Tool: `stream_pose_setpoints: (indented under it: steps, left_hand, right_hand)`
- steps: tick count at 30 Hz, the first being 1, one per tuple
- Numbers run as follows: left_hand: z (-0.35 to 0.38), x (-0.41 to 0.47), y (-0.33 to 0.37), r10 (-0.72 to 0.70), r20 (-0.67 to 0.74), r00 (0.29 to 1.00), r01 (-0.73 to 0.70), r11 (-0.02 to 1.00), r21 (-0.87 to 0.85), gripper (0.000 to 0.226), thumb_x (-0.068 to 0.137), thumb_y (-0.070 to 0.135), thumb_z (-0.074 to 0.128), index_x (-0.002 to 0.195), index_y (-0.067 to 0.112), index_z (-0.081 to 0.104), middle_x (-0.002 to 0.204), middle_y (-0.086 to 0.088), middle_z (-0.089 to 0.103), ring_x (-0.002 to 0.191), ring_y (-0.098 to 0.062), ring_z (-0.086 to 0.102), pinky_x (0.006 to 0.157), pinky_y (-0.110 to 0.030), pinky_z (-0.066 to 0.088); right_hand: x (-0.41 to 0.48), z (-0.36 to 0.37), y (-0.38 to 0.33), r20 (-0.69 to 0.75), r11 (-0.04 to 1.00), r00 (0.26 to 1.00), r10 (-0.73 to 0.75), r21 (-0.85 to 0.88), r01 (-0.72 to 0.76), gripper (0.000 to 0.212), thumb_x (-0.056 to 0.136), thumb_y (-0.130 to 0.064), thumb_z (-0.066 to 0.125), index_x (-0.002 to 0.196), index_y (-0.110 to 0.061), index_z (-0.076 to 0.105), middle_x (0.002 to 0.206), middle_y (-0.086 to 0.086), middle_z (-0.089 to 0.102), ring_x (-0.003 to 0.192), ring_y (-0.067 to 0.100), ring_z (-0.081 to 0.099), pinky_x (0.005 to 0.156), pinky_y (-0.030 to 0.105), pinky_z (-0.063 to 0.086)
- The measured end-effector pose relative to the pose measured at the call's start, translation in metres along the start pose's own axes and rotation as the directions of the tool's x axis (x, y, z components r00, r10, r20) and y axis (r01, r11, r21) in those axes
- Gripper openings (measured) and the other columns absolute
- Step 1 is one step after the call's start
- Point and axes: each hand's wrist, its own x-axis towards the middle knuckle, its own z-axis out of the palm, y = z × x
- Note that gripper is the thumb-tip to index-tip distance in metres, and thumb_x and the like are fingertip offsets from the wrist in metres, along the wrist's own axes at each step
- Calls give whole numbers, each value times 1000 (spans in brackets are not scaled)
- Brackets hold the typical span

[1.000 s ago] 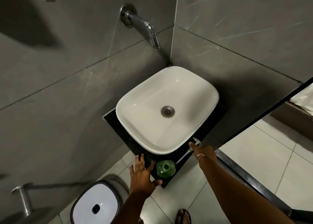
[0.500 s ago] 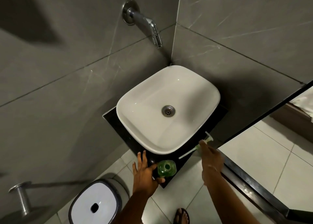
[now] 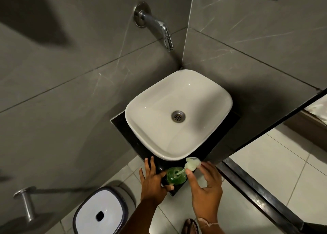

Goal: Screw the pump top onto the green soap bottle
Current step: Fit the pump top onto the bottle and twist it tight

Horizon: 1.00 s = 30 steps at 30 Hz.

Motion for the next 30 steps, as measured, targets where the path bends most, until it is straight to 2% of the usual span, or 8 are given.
stream_pose_setpoints:
  steps: [3,5,9,12,15,20,24,30]
  left_hand:
    - [1,0,0,-7,1,1000,7,1000,12,62,66,57,73,124,48,51,160,-5,-16,139,-25,-36,114,-56,-17]
    - [0,-1,1,-9,-11,1000,9,1000,20,60,66,56,74,122,47,54,161,-5,-14,139,-25,-36,113,-56,-20]
    - [0,0,1,-3,-21,1000,4,999,48,53,67,54,73,116,43,59,161,-6,-13,138,-26,-38,111,-57,-24]
    - [1,0,0,4,-20,1000,-3,998,59,55,67,53,73,119,44,57,161,-6,-14,137,-26,-39,111,-58,-24]
    - [1,0,-1,9,-19,1000,-8,998,60,57,67,54,72,121,47,54,160,-6,-15,137,-25,-39,112,-59,-22]
    - [0,0,0,5,-12,1000,-4,998,69,54,70,49,72,121,45,55,161,-6,-14,137,-26,-39,113,-62,-17]
    - [1,0,1,3,-15,1000,-2,997,76,56,69,51,72,122,45,54,160,-4,-16,137,-26,-39,112,-60,-21]
    - [0,0,1,13,-15,1000,-11,996,94,42,70,47,73,109,38,62,160,-4,-13,138,-26,-37,113,-60,-19]
  right_hand:
    - [-6,8,16,85,994,995,-53,-89,61,36,70,-48,70,104,-48,60,118,-43,48,121,5,45,99,24,37]
    - [-9,13,26,122,986,991,-63,-148,81,37,72,-49,69,107,-38,66,116,-40,49,120,10,46,98,35,42]
    - [-10,22,39,186,961,979,-77,-249,123,38,76,-53,64,105,-30,70,109,-19,59,118,15,47,94,51,47]
    - [-13,24,44,190,947,981,-36,-307,94,40,75,-56,62,103,-29,70,107,-9,64,116,17,47,94,54,46]
    - [-12,24,43,186,941,982,-10,-331,72,37,70,-53,71,98,-29,70,106,-6,63,113,21,50,93,52,46]
    - [-8,27,37,249,909,968,40,-411,68,59,65,-63,70,119,-42,58,112,-17,51,116,13,39,95,37,29]
    - [-6,33,38,202,907,977,71,-420,20,32,61,-47,81,89,-36,70,104,-8,60,107,25,48,84,37,25]
    - [-6,43,31,150,912,968,198,-391,-126,45,51,-68,69,71,-32,50,92,-10,52,101,18,42,82,39,27]
